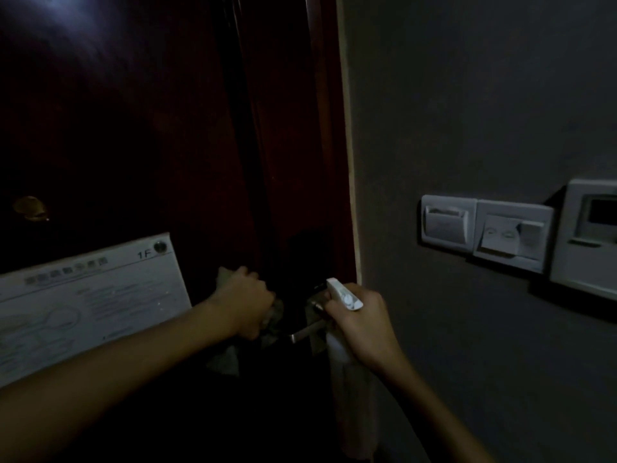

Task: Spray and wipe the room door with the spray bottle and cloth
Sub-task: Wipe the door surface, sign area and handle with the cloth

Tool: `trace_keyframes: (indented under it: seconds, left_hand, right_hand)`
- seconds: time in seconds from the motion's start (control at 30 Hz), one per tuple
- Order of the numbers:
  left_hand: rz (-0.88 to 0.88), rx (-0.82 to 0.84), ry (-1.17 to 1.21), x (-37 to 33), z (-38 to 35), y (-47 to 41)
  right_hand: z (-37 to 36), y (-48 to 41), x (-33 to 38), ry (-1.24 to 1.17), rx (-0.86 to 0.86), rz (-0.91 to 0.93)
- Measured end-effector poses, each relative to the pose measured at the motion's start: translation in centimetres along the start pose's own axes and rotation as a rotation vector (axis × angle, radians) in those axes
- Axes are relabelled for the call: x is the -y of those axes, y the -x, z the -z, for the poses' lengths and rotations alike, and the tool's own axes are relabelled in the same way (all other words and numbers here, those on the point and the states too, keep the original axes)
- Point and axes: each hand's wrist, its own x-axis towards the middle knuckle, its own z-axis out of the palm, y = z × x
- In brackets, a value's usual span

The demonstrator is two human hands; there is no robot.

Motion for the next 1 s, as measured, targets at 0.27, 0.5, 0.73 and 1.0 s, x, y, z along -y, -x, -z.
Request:
trace_keyframes:
  seconds: [0.27, 0.5, 0.73, 1.0]
  left_hand:
    - [0.149, -0.629, 0.573, 7.3, 2.8, 1.0]
    - [-0.131, -0.836, 1.114, 8.2, 7.9, -7.9]
    - [-0.22, -0.631, 1.066, 5.6, 2.2, -10.7]
    - [-0.141, -0.511, 0.585, 5.3, 1.7, -7.5]
  right_hand:
    - [0.0, -0.8, 2.3, 0.014, -0.015, 0.059]
    - [-0.5, -1.9, 2.9, 0.008, -0.056, 0.068]
    - [0.1, -3.3, 2.5, 0.038, -0.065, 0.037]
    - [1.6, -2.3, 3.9, 0.05, -0.111, 0.067]
